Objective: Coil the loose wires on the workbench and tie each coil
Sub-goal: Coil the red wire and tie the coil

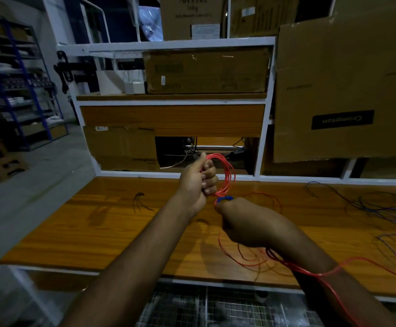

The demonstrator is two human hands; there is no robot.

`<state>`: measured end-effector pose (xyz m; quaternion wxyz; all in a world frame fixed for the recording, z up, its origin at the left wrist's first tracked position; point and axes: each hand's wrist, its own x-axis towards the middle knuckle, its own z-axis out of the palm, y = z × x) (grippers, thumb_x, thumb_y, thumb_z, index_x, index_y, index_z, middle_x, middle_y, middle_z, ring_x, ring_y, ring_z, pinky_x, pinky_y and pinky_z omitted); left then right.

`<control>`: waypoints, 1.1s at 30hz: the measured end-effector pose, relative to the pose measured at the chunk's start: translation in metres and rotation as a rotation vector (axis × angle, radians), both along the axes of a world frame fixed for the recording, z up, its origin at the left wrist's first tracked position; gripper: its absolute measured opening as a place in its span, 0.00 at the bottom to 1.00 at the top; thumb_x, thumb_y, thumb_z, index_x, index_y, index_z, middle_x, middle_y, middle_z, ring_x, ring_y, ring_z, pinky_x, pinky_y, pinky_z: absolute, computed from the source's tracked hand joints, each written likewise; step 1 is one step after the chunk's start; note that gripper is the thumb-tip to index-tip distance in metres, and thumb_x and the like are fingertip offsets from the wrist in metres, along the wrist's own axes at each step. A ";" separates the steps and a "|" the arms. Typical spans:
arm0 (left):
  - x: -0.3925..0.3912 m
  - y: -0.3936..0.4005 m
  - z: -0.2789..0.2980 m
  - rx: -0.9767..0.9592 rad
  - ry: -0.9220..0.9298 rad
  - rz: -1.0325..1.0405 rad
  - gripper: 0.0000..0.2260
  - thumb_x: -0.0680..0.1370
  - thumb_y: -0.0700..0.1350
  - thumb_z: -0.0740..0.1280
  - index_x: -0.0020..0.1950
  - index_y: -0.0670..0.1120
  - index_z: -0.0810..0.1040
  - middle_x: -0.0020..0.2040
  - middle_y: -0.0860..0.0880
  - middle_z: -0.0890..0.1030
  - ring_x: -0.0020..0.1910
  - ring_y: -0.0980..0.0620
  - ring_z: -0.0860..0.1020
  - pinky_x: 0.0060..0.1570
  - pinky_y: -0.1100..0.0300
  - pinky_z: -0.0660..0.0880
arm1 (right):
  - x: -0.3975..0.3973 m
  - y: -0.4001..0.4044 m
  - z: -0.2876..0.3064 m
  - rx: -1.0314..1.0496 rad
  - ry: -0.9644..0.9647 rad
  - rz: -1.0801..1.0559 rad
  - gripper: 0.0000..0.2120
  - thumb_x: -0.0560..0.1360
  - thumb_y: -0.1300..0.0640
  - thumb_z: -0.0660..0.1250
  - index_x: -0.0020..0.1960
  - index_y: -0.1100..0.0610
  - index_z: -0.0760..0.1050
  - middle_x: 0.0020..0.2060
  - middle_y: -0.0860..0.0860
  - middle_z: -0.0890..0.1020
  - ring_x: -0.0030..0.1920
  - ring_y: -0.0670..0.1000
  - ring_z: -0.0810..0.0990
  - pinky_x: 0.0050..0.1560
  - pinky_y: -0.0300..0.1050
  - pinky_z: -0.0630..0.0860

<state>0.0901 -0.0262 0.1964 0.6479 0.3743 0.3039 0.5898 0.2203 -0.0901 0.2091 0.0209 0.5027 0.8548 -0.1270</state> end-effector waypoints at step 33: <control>-0.027 -0.003 0.013 0.084 0.671 -0.230 0.19 0.84 0.54 0.55 0.37 0.46 0.70 0.27 0.53 0.61 0.23 0.56 0.56 0.23 0.62 0.50 | 0.068 0.081 0.052 -0.135 0.652 0.106 0.13 0.71 0.67 0.74 0.52 0.57 0.78 0.45 0.54 0.81 0.35 0.47 0.80 0.37 0.39 0.79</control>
